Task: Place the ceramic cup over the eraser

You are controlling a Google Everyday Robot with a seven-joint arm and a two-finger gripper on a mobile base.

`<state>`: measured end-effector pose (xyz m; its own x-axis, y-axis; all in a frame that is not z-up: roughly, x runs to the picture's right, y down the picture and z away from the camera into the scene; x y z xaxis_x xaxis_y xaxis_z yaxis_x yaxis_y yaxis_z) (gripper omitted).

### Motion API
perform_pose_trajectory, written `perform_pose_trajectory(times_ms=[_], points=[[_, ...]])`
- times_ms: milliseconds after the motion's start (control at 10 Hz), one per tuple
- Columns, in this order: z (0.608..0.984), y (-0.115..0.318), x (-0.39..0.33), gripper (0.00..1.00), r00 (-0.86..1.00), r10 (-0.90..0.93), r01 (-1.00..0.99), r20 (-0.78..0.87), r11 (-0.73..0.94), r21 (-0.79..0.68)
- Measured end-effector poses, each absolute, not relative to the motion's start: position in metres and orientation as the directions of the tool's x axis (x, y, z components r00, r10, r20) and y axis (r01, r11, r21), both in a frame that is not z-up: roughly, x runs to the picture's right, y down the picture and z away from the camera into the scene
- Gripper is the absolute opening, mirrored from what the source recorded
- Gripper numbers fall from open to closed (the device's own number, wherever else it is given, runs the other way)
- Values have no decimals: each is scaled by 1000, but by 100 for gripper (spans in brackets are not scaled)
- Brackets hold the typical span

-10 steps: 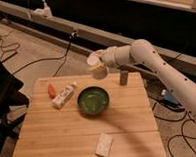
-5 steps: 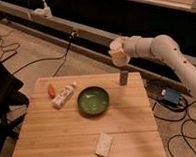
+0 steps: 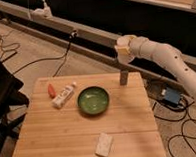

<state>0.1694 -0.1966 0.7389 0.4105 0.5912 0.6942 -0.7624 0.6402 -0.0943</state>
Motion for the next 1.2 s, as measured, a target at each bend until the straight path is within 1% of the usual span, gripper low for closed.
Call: perform_pose_trajectory(times_ms=[300, 700, 1200], points=[[741, -196, 173, 0, 411, 595, -767, 691, 635, -91], [776, -174, 199, 0, 420, 643, -794, 640, 602, -84], [799, -166, 195, 0, 379, 686, -823, 621, 557, -113]])
